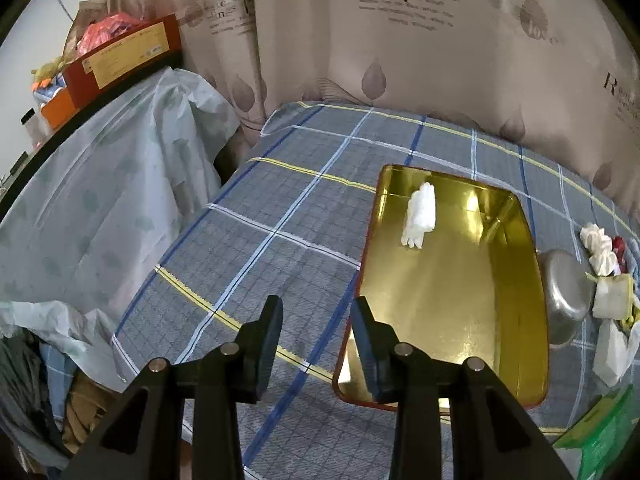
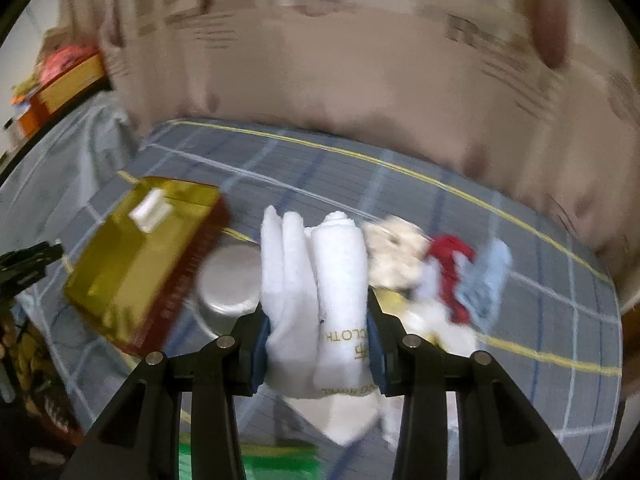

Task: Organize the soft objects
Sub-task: 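Carry the white towel to the gold tray and release it with the right gripper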

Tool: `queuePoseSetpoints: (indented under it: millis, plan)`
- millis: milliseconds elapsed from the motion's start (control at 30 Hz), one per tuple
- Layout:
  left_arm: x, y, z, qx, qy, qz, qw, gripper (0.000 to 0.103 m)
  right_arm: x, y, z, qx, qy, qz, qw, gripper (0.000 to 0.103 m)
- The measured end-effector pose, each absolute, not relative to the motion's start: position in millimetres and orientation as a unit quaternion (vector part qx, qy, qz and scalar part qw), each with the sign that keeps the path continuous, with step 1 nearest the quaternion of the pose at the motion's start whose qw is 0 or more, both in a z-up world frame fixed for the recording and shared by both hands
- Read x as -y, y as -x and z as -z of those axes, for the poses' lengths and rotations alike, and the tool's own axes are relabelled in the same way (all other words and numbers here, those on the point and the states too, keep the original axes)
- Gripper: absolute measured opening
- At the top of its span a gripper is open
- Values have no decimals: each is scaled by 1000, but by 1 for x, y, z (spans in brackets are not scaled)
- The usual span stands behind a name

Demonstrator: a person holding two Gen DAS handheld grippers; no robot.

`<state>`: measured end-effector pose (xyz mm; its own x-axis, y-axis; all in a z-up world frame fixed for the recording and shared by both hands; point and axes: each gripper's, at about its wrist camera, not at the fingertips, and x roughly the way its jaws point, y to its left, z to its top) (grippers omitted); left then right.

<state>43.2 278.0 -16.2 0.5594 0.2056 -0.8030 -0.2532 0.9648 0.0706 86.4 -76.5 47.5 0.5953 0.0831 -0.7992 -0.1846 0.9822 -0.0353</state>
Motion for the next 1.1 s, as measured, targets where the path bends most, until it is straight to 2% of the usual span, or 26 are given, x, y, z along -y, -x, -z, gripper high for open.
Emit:
queuePoseSetpoints:
  millis: [300, 700, 1000, 1100]
  plan:
    - [-291, -44, 15, -448, 39, -145, 881, 36, -23, -118, -46, -450, 82, -156, 876, 37]
    - [-313, -42, 20, -450, 60, -166, 875, 36, -117, -174, 9, -485, 119, -179, 848, 39]
    - [-326, -43, 22, -453, 81, -180, 869, 36, -131, -208, 40, -502, 136, -157, 839, 44]
    - [-326, -43, 24, -456, 81, -177, 868, 36, -136, -215, 45, -506, 141, -161, 836, 52]
